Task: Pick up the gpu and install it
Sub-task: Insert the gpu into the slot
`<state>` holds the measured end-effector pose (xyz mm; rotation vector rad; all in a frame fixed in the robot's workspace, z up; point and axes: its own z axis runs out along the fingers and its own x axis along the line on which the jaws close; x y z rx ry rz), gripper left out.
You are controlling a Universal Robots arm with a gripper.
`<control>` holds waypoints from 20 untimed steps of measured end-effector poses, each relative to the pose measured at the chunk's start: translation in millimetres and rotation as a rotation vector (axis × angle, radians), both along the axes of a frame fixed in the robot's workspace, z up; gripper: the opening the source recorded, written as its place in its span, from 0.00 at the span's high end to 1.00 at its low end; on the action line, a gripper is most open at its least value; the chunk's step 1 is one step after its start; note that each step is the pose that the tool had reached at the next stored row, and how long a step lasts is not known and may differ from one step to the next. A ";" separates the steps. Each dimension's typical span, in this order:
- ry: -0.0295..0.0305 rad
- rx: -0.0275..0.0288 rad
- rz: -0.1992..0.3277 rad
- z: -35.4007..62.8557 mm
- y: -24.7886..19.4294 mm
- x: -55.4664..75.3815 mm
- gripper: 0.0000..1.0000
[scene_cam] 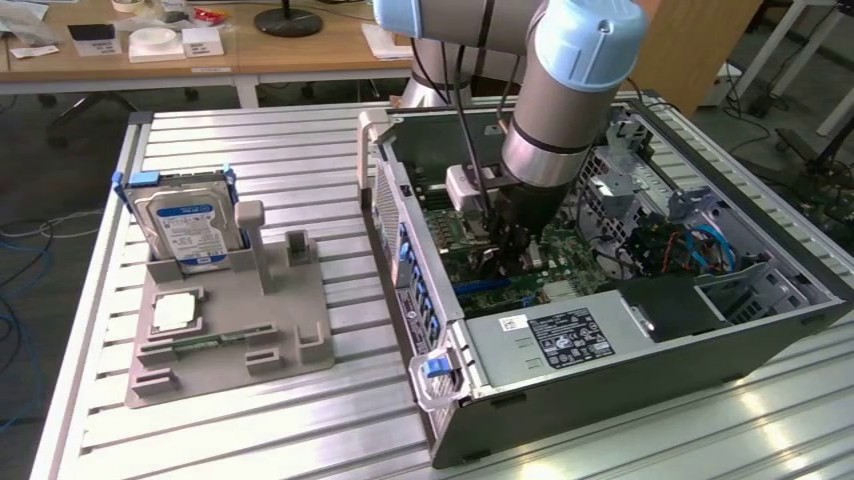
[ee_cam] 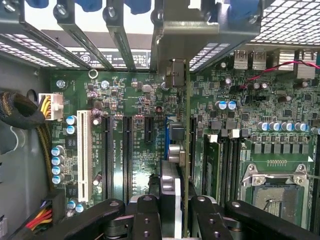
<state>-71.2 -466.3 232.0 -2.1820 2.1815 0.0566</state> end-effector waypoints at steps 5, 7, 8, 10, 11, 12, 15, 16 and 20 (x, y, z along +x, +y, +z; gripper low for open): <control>-0.0001 0.0003 0.000 -0.3 0.1 -1.0 0.72; -0.0002 0.0004 0.000 -0.5 0.1 -1.4 0.72; -0.0002 0.0003 0.000 -0.5 0.1 -1.8 0.72; -0.0001 0.0004 0.000 -0.9 0.0 -2.7 0.72; -0.0002 0.0003 0.000 -1.0 0.0 -3.3 0.72; -0.0002 0.0002 0.000 -1.1 0.0 -3.7 0.72; -0.0003 0.0003 0.000 -1.5 0.0 -4.7 0.72; 0.0009 0.0003 0.000 -1.6 0.0 -5.4 0.72; 0.0000 0.0001 0.000 -2.3 0.0 -5.7 0.72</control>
